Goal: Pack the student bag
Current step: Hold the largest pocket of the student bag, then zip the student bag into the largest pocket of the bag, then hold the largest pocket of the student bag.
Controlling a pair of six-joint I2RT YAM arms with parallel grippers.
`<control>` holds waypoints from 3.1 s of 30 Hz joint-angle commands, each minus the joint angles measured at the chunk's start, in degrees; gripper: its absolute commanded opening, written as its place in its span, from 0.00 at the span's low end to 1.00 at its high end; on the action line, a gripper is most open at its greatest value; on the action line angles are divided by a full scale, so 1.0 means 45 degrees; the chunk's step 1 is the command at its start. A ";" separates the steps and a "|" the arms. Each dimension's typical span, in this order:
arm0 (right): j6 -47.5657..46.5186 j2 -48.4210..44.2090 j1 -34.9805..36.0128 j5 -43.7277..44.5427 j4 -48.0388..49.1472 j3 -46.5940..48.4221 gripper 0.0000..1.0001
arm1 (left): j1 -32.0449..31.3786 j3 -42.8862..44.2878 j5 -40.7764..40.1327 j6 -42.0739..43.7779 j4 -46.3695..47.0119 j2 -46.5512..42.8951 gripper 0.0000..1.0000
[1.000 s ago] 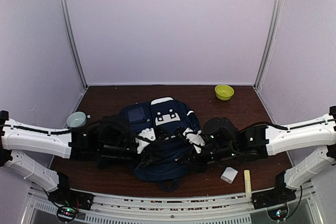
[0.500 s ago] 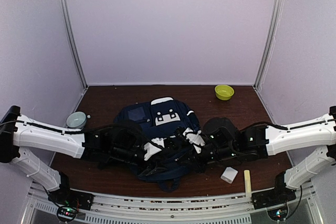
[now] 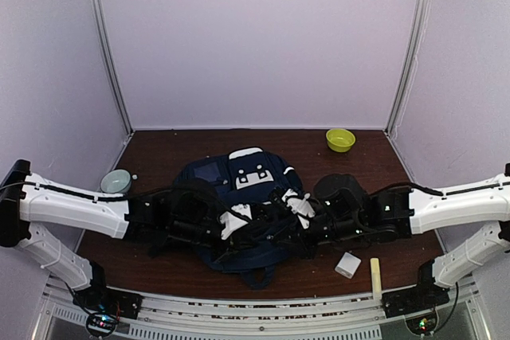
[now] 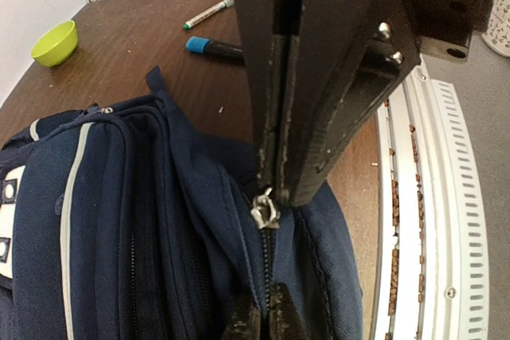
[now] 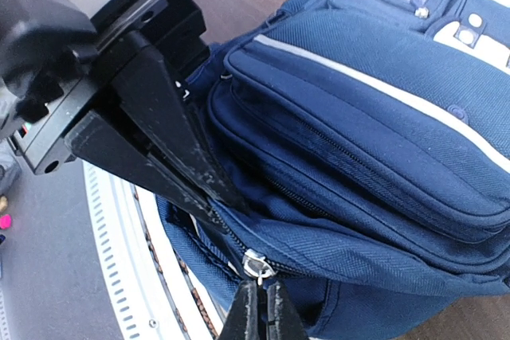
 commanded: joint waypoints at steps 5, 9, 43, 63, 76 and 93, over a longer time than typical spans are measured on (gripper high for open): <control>-0.0387 -0.0859 -0.0669 0.0163 -0.0091 -0.0546 0.00 | 0.0090 -0.0506 -0.1062 0.0142 -0.0250 -0.1897 0.00; -0.0433 -0.0910 -0.0877 0.0140 -0.0148 -0.0609 0.00 | 0.0085 -0.0337 -0.0610 0.0139 -0.1050 -0.2809 0.00; 0.1227 -0.4538 -0.0058 -0.0062 -0.0348 -0.2679 0.00 | -0.0076 -0.0459 0.0109 0.0446 -0.1565 -0.2697 0.00; 0.0519 -0.3072 -0.1522 0.2561 -0.1034 -0.2027 0.00 | -0.0052 -0.2158 -0.1461 -0.0297 -0.2123 -0.5621 0.00; 0.0378 -0.1497 -0.0535 0.0693 0.0251 -0.0520 0.00 | -0.0108 0.0413 0.0469 -0.0282 -0.2181 -0.3550 0.68; 0.0478 -0.0766 -0.0056 0.0421 0.1410 0.0223 0.00 | -0.0384 0.1008 0.0129 -0.0798 -0.1593 -0.0379 0.62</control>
